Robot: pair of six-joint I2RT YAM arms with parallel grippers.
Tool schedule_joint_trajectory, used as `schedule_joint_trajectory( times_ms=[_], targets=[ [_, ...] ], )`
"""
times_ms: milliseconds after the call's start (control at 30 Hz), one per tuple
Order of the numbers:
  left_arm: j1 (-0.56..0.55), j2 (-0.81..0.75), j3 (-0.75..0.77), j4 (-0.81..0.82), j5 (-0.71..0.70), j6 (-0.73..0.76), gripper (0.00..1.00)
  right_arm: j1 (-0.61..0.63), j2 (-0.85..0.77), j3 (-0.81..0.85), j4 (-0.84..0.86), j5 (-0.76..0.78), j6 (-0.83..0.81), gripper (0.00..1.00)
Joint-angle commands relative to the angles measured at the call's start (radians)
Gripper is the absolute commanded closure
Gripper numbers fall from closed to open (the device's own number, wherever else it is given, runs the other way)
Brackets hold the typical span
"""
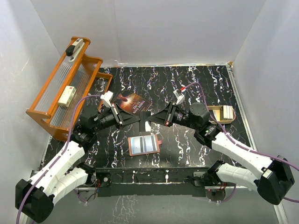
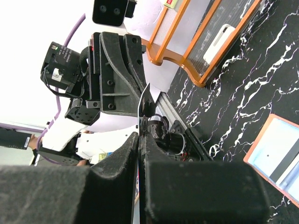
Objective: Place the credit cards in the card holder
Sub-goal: Pick up the credit card from the storage box.
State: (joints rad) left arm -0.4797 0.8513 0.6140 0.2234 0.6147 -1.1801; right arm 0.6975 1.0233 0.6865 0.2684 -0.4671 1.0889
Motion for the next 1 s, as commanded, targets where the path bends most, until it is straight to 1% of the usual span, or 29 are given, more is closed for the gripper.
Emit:
schedule_joint_trajectory(
  times_ms=[0,67,133,167,233,267,300,367,400,433,467,500,600,667,733,800,867,967],
  targets=[
    [-0.016,-0.008,-0.025,0.122,0.086,-0.048,1.0,0.019,0.001,-0.022,0.093,-0.034,0.042,1.0],
    [-0.015,-0.007,-0.026,0.121,0.094,-0.041,0.86,0.02,-0.004,-0.036,0.13,-0.047,0.068,1.0],
    [-0.016,-0.006,-0.025,0.106,0.094,-0.028,0.69,0.021,-0.015,-0.042,0.149,-0.048,0.082,1.0],
    [-0.015,-0.007,-0.025,0.09,0.09,-0.021,0.64,0.021,-0.021,-0.042,0.151,-0.046,0.088,1.0],
    [-0.016,-0.009,-0.027,0.078,0.086,-0.012,0.61,0.022,-0.027,-0.046,0.152,-0.041,0.092,1.0],
    [-0.015,-0.01,-0.031,0.085,0.089,-0.018,0.61,0.022,-0.028,-0.048,0.152,-0.04,0.094,1.0],
    [-0.016,-0.012,-0.037,0.101,0.091,-0.026,0.65,0.022,-0.025,-0.05,0.151,-0.04,0.098,1.0],
    [-0.015,-0.016,-0.044,0.12,0.1,-0.041,0.83,0.023,-0.023,-0.054,0.152,-0.039,0.105,1.0],
    [-0.016,-0.019,-0.044,0.118,0.099,-0.044,0.95,0.024,-0.025,-0.056,0.152,-0.037,0.106,1.0],
    [-0.016,-0.022,-0.043,0.113,0.098,-0.044,1.0,0.026,-0.026,-0.057,0.148,-0.032,0.107,1.0],
    [-0.016,-0.027,-0.042,0.102,0.093,-0.043,1.0,0.027,-0.027,-0.057,0.135,-0.027,0.104,1.0],
    [-0.016,-0.032,-0.038,0.085,0.087,-0.04,1.0,0.026,-0.031,-0.055,0.109,-0.018,0.094,0.98],
    [-0.016,-0.045,-0.015,-0.003,0.071,0.004,1.0,0.027,-0.05,-0.036,-0.003,0.019,0.031,0.88],
    [-0.015,-0.049,0.014,-0.099,0.038,0.073,1.0,0.027,-0.077,-0.029,-0.092,0.063,-0.01,0.83],
    [-0.016,-0.043,0.041,-0.235,-0.014,0.149,1.0,0.026,-0.105,-0.029,-0.181,0.124,-0.053,0.82],
    [-0.016,-0.027,0.043,-0.3,-0.048,0.204,1.0,0.026,-0.128,-0.032,-0.245,0.175,-0.088,0.77],
    [-0.016,0.005,0.027,-0.315,-0.068,0.232,1.0,0.026,-0.141,-0.022,-0.316,0.243,-0.141,0.69],
    [-0.016,0.065,-0.008,-0.273,-0.072,0.241,1.0,0.025,-0.122,-0.007,-0.411,0.309,-0.222,0.68]
  ],
)
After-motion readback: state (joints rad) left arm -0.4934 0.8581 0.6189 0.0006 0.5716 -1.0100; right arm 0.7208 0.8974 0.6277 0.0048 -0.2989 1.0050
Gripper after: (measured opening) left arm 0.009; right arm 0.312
